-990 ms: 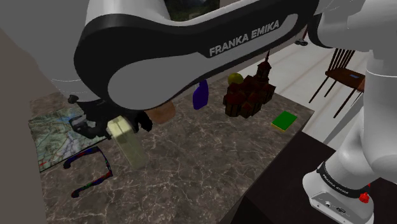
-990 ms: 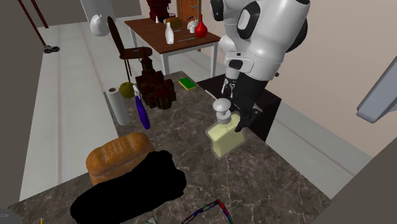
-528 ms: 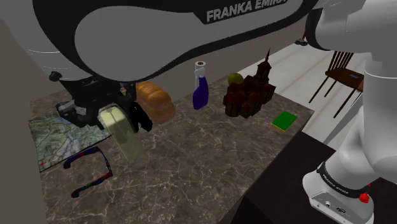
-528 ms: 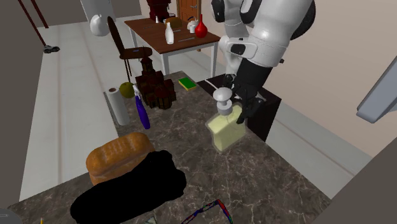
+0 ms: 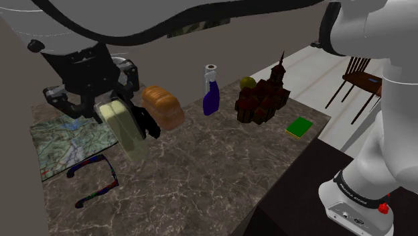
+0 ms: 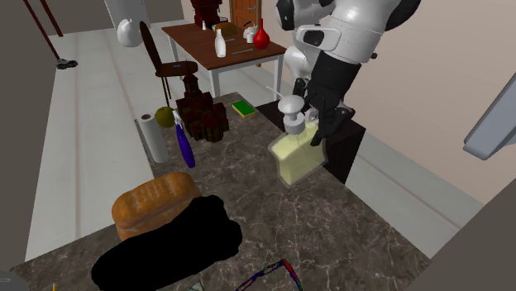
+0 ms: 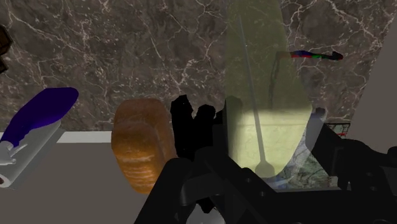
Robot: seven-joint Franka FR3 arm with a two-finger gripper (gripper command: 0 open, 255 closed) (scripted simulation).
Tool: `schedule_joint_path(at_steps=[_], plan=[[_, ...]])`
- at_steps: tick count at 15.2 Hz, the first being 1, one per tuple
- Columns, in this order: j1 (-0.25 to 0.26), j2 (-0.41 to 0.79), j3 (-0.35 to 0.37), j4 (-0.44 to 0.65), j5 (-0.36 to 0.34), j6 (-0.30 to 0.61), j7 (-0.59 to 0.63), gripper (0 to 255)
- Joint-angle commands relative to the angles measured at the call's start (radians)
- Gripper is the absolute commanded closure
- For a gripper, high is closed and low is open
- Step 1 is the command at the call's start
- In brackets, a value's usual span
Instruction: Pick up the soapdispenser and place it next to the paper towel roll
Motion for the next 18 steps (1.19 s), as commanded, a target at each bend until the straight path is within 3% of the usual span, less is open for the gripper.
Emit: schedule_joint_path(at_steps=[1,10,14,18], plan=[[0.018,0.01,-0.003,0.047,-0.006,-0.034,-0.01,255],[0.12,0.076,-0.026,0.279,-0.053,-0.185,-0.056,255],[-0.08,-0.064,0.009,0.056,0.044,-0.078,-0.11,255],[-0.237,-0.178,0.015,-0.094,0.134,0.006,-0.196,255]])
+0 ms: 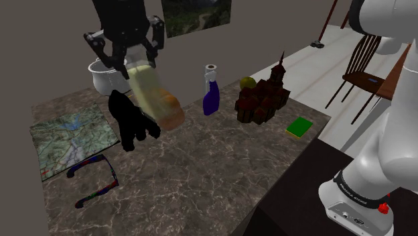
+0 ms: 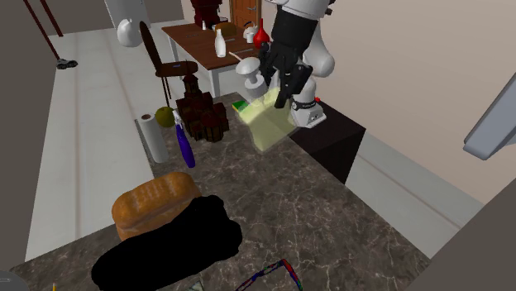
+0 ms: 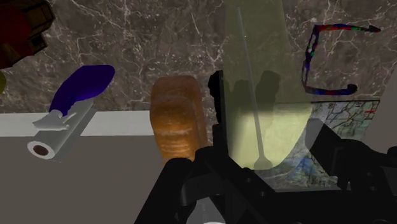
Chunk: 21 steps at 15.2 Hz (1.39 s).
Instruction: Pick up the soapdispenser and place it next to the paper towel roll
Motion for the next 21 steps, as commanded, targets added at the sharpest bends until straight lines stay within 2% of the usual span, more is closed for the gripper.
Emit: schedule_joint_path(at_steps=[1,5,9,15,21], plan=[[-0.065,-0.045,-0.002,-0.055,0.039,0.035,-0.046,255],[-0.185,-0.134,-0.02,-0.155,0.12,0.1,-0.152,255],[-0.278,-0.201,-0.055,-0.225,0.188,0.15,-0.263,255],[-0.38,-0.258,-0.121,-0.283,0.26,0.202,-0.423,255],[-0.459,-0.262,-0.185,-0.291,0.297,0.232,-0.567,255]])
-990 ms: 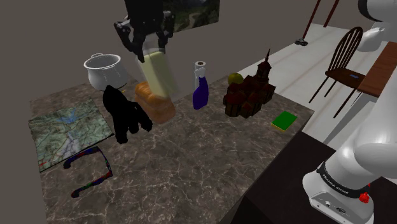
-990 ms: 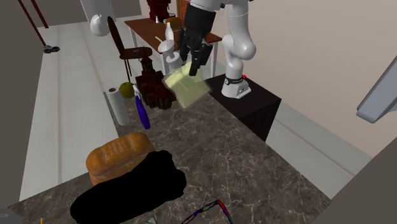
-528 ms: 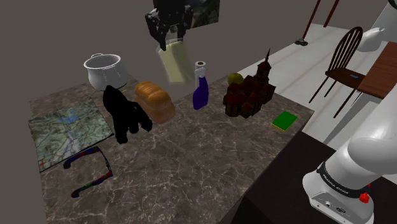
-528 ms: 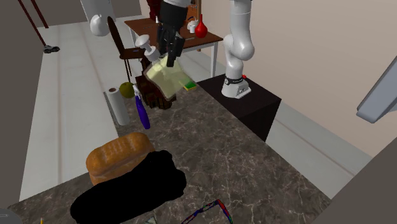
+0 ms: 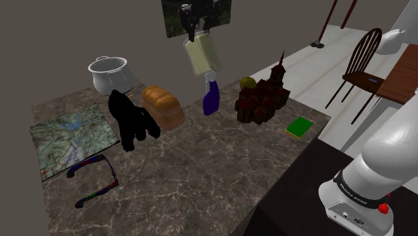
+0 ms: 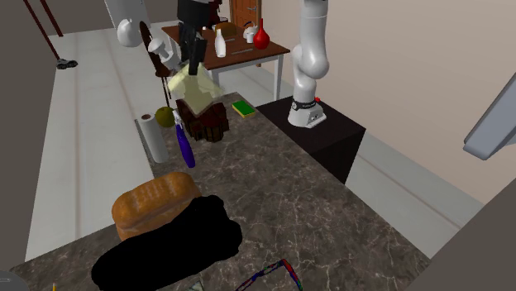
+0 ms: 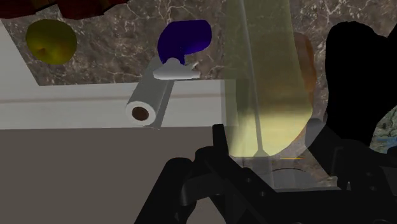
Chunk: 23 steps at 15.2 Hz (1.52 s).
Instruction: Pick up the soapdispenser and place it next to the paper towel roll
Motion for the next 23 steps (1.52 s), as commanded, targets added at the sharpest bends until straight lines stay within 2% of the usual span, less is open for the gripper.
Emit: schedule_joint_path(at_steps=[1,7,12,18,22,23], plan=[[-0.022,0.008,-0.019,0.007,0.006,0.007,-0.044,255],[-0.086,0.055,-0.074,0.058,0.014,0.015,-0.169,255],[-0.131,0.126,-0.112,0.143,0.006,0.004,-0.263,255],[-0.169,0.251,-0.151,0.307,-0.017,-0.036,-0.365,255],[-0.178,0.373,-0.176,0.485,-0.044,-0.093,-0.433,255],[-0.183,0.364,-0.176,0.457,-0.04,-0.074,-0.433,255]])
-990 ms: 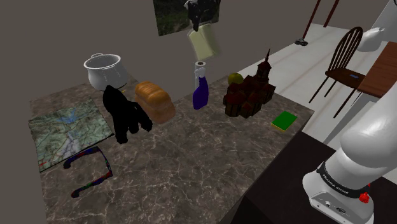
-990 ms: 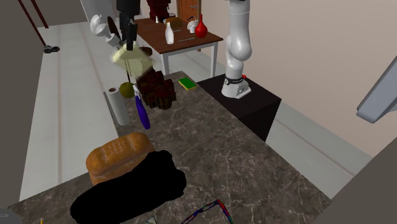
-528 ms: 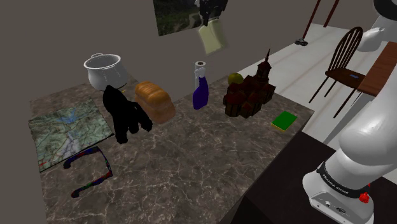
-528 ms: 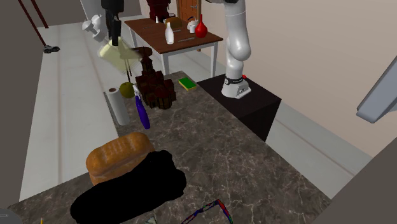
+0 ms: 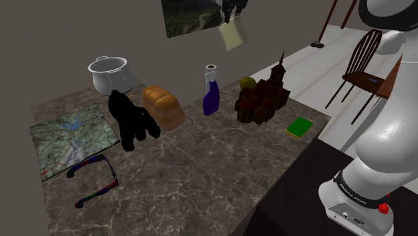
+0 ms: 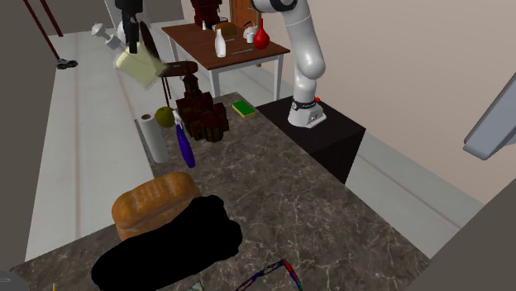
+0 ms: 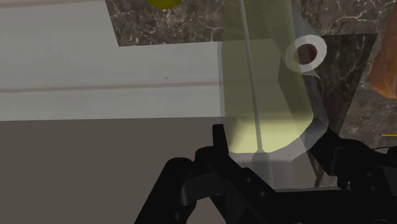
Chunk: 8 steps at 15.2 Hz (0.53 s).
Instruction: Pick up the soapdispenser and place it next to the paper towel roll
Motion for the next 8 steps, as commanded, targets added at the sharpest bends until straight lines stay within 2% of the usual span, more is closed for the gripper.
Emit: schedule_joint_path(at_steps=[1,8], plan=[[-0.003,0.011,-0.002,-0.002,-0.002,0.013,-0.006,255],[-0.031,-0.027,-0.002,-0.155,0.013,0.13,-0.001,255]])
